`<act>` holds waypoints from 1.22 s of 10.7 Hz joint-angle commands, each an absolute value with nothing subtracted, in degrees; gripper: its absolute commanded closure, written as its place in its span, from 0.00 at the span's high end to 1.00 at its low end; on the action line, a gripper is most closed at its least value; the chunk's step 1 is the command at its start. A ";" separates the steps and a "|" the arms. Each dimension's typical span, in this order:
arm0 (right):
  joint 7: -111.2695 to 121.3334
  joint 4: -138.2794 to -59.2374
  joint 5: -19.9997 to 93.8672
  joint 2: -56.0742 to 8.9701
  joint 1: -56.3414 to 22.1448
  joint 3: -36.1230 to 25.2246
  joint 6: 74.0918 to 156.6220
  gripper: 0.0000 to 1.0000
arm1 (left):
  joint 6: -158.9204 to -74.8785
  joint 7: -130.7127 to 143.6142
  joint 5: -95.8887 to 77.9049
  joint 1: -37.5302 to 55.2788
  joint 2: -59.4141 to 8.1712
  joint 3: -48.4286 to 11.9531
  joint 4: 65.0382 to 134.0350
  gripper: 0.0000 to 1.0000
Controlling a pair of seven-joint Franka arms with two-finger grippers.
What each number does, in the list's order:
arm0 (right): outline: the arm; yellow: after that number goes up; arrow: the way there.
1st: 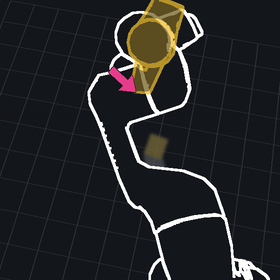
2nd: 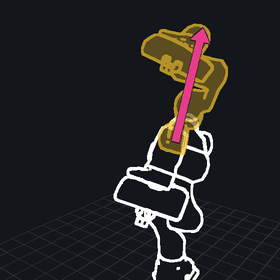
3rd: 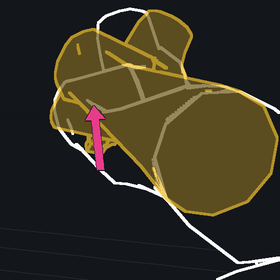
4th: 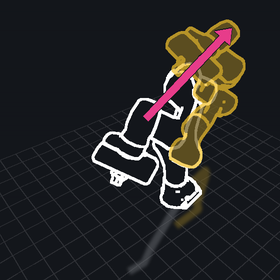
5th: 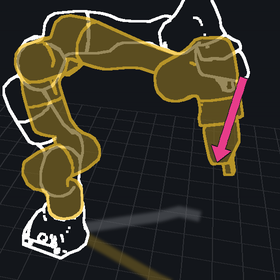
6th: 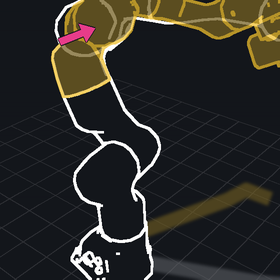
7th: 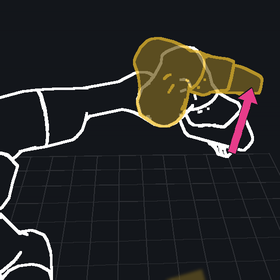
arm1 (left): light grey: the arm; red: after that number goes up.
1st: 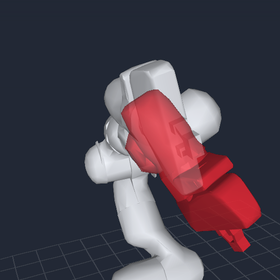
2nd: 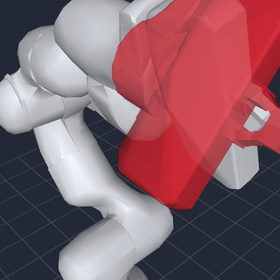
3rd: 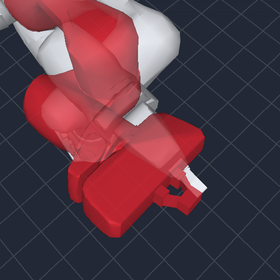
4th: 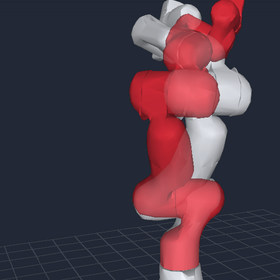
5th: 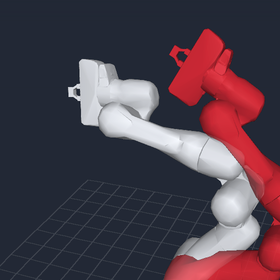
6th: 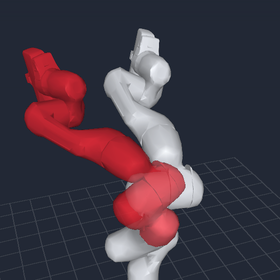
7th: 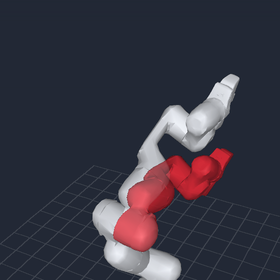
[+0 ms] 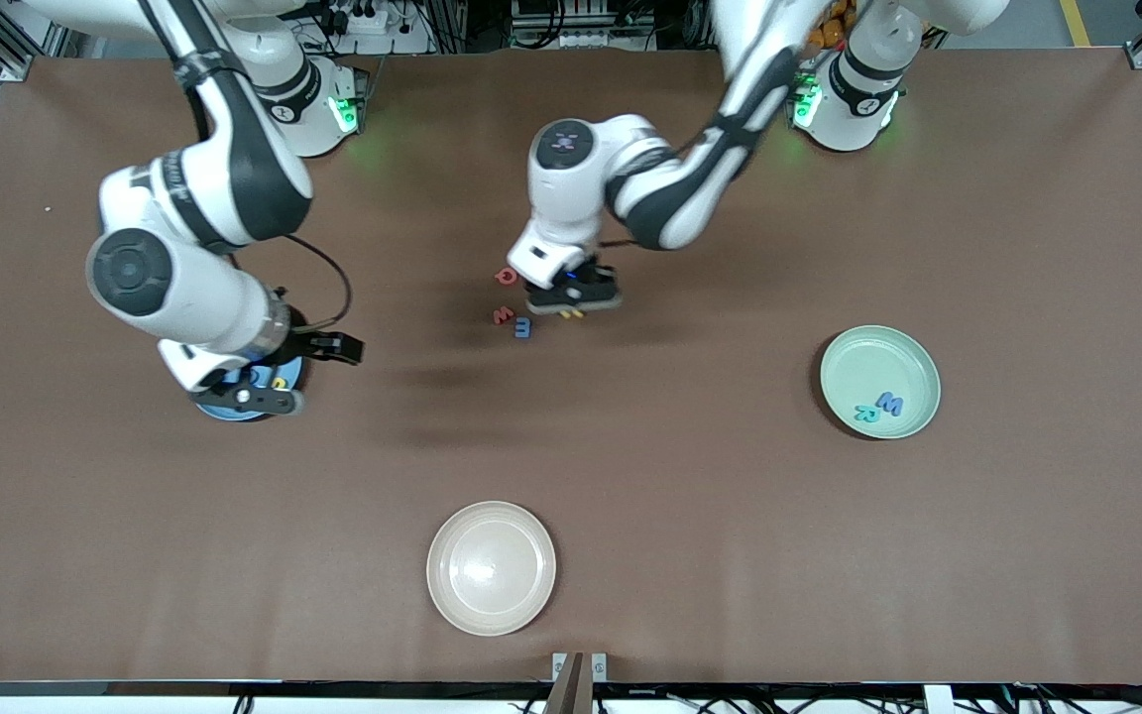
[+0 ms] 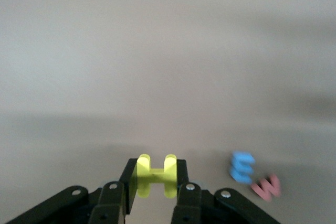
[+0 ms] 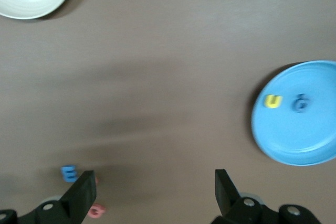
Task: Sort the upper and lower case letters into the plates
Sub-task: 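Carry the H to the green plate while the right gripper returns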
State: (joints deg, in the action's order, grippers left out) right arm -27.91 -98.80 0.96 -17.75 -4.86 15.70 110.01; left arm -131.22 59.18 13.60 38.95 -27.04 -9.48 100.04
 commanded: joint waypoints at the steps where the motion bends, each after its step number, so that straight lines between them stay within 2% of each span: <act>1: -31.11 -99.05 1.23 -20.73 -5.53 19.50 112.67 1.00 | -129.90 44.90 14.94 25.99 -19.62 -13.52 106.68 0.00; 2: -31.11 -98.97 1.23 -22.40 -6.58 20.73 114.15 1.00 | -129.90 37.78 14.68 19.92 -18.47 -14.84 108.00 0.00; 5: -31.03 -101.58 0.97 -25.31 -12.20 22.85 121.80 1.00 | -129.90 22.28 14.24 9.87 -18.01 -14.68 110.73 0.00; 7: -30.59 -102.66 0.18 -25.40 -13.18 25.73 122.43 1.00 | -129.90 12.35 14.15 6.87 -18.19 -11.01 112.49 0.00; 9: -26.92 -104.32 -1.22 -26.10 -14.84 26.19 122.43 1.00 | -129.99 6.44 14.15 6.50 -18.11 -5.74 114.68 0.00; 11: -26.63 -104.76 -4.99 -27.85 -16.25 26.19 122.52 1.00 | -130.08 5.80 14.06 6.50 -19.50 -3.26 115.92 0.00; 12: -26.72 -105.03 -5.88 -28.99 -16.26 26.19 123.48 1.00 | -130.17 5.89 14.06 6.50 -19.77 -2.64 116.28 0.15; 13: -27.15 -106.51 -5.89 -29.44 -16.26 26.19 127.05 1.00 | -130.17 5.80 14.06 6.50 -19.86 -2.46 116.63 0.60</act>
State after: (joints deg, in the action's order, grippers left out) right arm -27.43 -105.25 -4.45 -28.12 -16.48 25.85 123.44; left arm -129.41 6.30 13.65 5.99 -20.12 -3.03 115.64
